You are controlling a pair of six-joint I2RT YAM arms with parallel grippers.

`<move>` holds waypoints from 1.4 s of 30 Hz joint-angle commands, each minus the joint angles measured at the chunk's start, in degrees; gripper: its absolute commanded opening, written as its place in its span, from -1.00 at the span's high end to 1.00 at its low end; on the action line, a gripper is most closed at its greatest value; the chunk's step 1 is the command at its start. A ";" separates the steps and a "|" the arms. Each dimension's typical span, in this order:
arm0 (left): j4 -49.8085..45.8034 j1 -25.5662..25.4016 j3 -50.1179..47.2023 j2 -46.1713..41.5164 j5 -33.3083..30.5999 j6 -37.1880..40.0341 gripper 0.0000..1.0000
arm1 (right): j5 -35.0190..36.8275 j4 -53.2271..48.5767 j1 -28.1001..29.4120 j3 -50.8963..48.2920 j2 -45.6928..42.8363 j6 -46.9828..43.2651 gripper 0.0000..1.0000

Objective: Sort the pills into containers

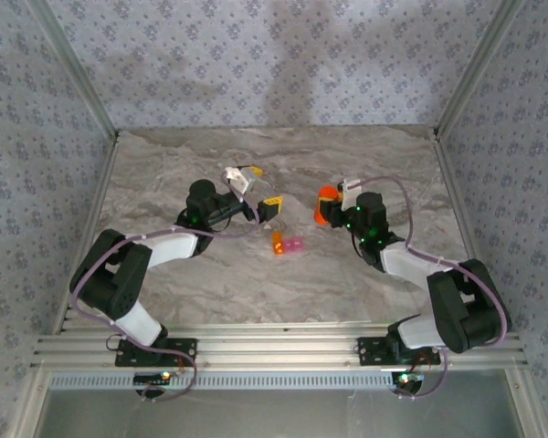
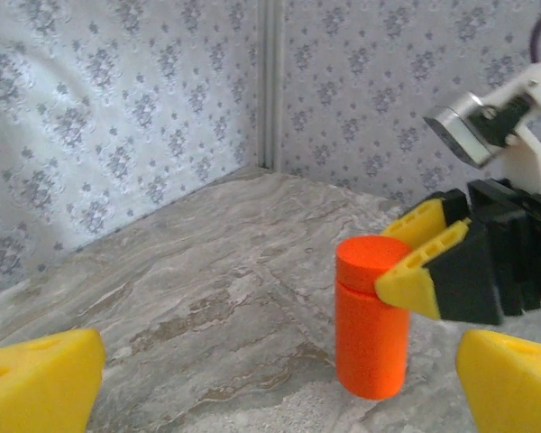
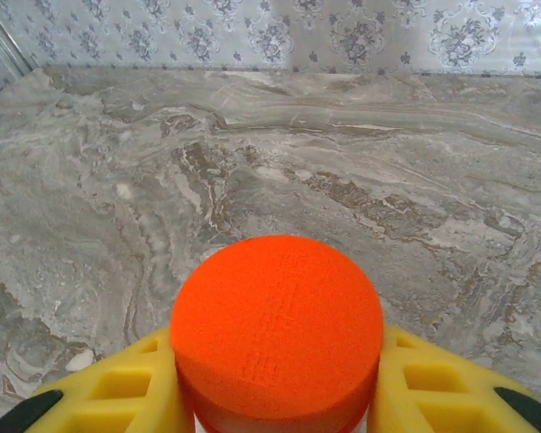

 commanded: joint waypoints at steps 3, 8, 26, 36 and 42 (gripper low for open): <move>-1.48 0.21 0.30 -3.38 -5.37 -1.56 -0.99 | 5.51 5.50 2.08 -2.36 2.12 -2.33 0.69; -2.79 0.24 0.45 -4.27 -8.20 -2.59 -0.99 | 7.69 7.28 3.92 -4.17 2.93 -2.50 0.69; -11.38 0.27 2.53 -6.44 -13.26 -4.74 -0.98 | 7.65 4.38 5.34 -4.41 0.76 -0.77 -0.08; -13.35 0.33 3.57 -6.78 -15.06 -5.74 -0.99 | 1.26 -1.13 2.28 -0.94 -5.21 2.57 -0.35; -11.73 1.03 2.64 -7.28 -16.41 -7.83 -0.99 | -4.99 -10.63 0.69 5.09 -10.41 4.46 -0.42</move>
